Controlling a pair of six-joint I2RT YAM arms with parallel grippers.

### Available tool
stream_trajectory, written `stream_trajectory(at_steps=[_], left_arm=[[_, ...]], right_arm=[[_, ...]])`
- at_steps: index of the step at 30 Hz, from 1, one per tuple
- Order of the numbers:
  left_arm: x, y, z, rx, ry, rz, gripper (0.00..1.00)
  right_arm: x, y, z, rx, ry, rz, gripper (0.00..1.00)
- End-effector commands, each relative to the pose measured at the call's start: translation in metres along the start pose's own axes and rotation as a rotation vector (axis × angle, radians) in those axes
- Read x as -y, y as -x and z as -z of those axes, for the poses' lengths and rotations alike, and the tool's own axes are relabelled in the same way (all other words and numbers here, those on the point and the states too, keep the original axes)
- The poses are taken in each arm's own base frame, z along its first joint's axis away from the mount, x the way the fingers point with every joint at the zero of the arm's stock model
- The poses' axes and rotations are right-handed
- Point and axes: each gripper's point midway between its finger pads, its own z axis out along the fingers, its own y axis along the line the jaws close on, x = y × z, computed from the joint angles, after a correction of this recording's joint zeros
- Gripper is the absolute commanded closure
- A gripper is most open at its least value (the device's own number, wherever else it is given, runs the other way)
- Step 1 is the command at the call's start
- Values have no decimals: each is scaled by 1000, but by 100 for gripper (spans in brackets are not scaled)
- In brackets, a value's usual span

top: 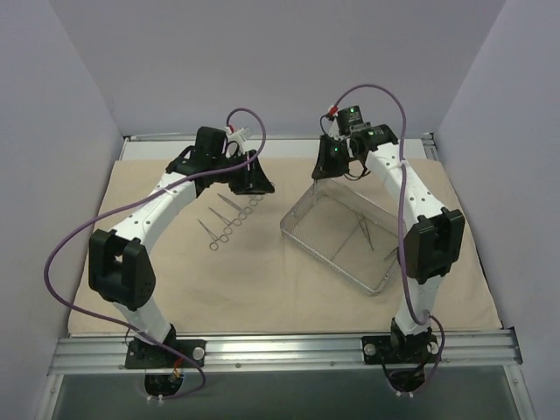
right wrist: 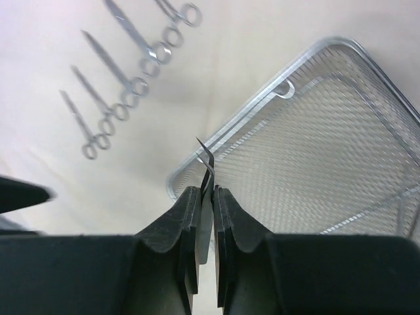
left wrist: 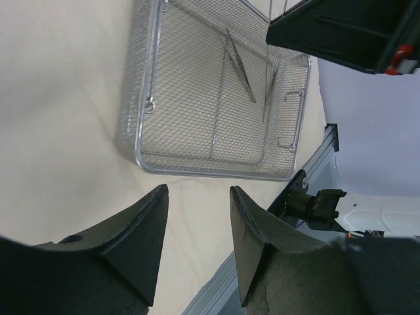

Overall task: Open and lay out the surgical kit
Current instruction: Place the medical item in the surgical kit.

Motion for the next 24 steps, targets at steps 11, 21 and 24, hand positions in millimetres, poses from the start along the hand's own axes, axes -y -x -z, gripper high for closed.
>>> stream_trajectory(at_steps=[11, 21, 24], left_arm=[[62, 16, -36, 9, -156, -82, 45], [77, 8, -51, -13, -212, -96, 43], [80, 6, -54, -21, -221, -101, 43]], right_arm=[[-76, 16, 43, 10, 233, -14, 100], [-85, 7, 33, -24, 247, 7, 100], [-89, 6, 33, -28, 251, 13, 100]])
